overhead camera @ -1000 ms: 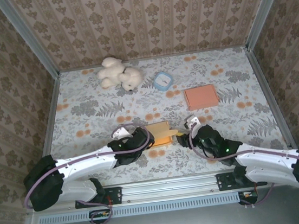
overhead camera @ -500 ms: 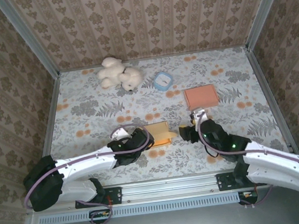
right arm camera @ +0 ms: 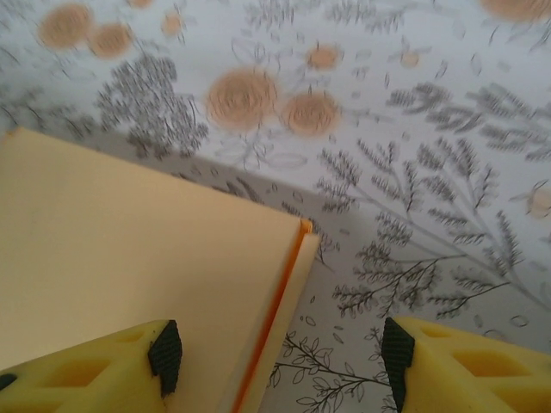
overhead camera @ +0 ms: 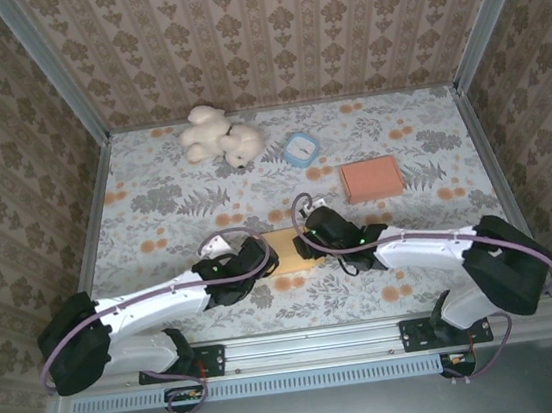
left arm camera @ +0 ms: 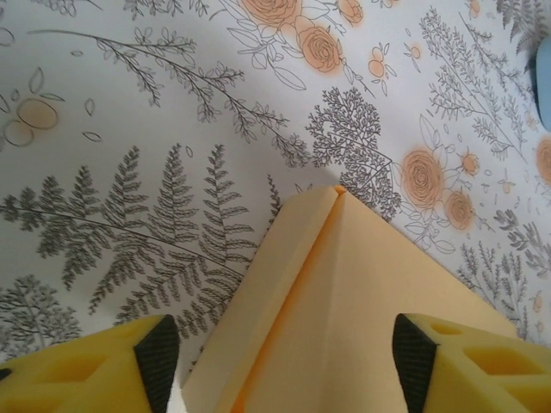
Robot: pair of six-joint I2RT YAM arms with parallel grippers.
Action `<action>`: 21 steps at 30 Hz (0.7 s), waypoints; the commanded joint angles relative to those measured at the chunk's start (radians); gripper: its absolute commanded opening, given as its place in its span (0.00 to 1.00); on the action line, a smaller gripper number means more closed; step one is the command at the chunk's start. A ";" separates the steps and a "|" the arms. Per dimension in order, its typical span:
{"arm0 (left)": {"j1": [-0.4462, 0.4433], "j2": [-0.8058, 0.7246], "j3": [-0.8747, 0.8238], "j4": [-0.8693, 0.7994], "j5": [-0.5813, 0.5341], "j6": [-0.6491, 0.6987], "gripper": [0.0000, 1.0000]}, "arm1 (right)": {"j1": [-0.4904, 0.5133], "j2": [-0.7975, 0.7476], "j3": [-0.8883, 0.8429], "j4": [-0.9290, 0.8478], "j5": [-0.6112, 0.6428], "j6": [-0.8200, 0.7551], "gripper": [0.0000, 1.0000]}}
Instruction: Fold the paper box
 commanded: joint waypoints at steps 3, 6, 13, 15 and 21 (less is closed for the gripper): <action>0.012 -0.079 0.014 -0.118 0.053 0.044 0.77 | 0.036 0.079 -0.012 0.057 0.051 0.028 0.66; 0.013 -0.102 0.024 -0.172 0.068 0.054 0.79 | 0.056 0.104 -0.026 0.076 0.084 0.037 0.66; 0.042 -0.081 -0.020 -0.125 0.079 0.133 0.78 | 0.091 0.128 -0.049 0.094 0.154 0.056 0.66; 0.062 -0.071 -0.021 -0.081 0.102 0.190 0.77 | 0.102 0.118 -0.058 0.094 0.170 0.066 0.66; 0.081 -0.045 0.011 -0.092 0.111 0.268 0.78 | 0.121 0.045 -0.120 0.127 0.208 0.129 0.66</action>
